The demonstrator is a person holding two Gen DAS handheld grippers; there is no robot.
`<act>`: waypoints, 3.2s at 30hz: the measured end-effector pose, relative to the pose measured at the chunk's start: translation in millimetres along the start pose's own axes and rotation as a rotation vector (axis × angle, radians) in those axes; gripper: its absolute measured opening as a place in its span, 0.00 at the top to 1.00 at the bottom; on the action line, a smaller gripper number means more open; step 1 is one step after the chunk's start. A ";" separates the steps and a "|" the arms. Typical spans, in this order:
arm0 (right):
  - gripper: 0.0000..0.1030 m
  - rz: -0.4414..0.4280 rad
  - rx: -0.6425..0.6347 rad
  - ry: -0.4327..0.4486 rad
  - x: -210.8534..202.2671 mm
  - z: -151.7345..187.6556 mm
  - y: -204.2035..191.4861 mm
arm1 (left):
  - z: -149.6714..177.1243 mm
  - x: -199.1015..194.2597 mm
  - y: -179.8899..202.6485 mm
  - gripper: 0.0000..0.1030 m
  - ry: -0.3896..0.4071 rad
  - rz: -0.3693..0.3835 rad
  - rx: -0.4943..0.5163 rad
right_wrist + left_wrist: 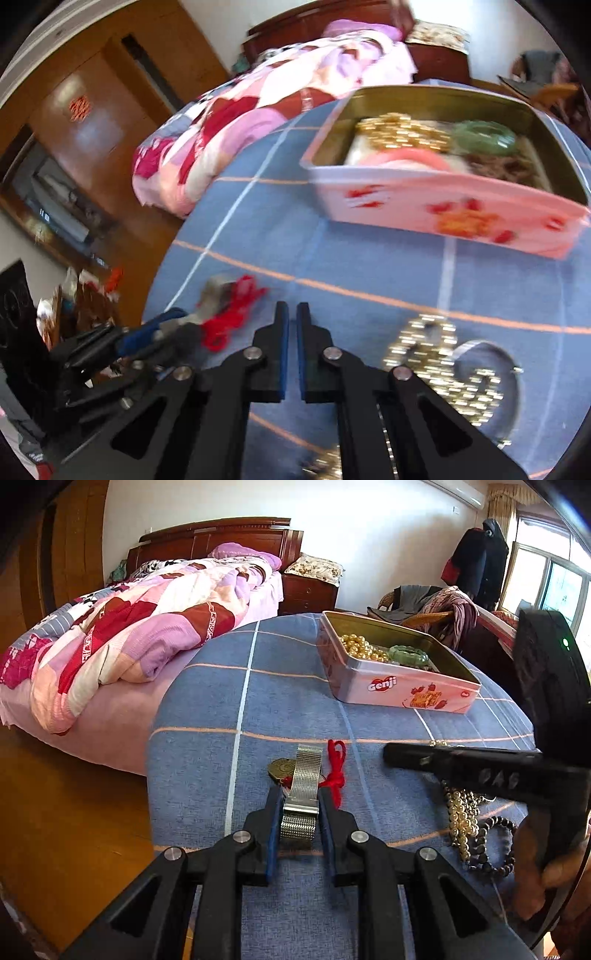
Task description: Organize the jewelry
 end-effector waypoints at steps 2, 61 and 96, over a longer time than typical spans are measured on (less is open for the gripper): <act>0.92 -0.022 0.042 0.010 -6.5 -2.6 6.1 | 0.6 0.5 0.1 0.81 0.003 0.003 -0.003; 0.93 -0.068 -0.118 -0.048 26.8 4.6 -36.0 | -3.1 5.5 -19.2 0.86 0.071 -0.057 -0.125; 0.52 -0.053 -0.186 -0.032 -17.8 0.6 -31.6 | -14.2 -12.5 2.1 0.30 0.122 -0.103 0.034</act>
Point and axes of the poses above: each gripper's, at about its wrist camera, not at the fingertips, and x roughly the way its jaws point, y to its right, z to its underside, the point moved 3 cm from there along x, roughly the way its jaws point, and after that the axes turned 14 degrees about y, right-handed, at the moved point
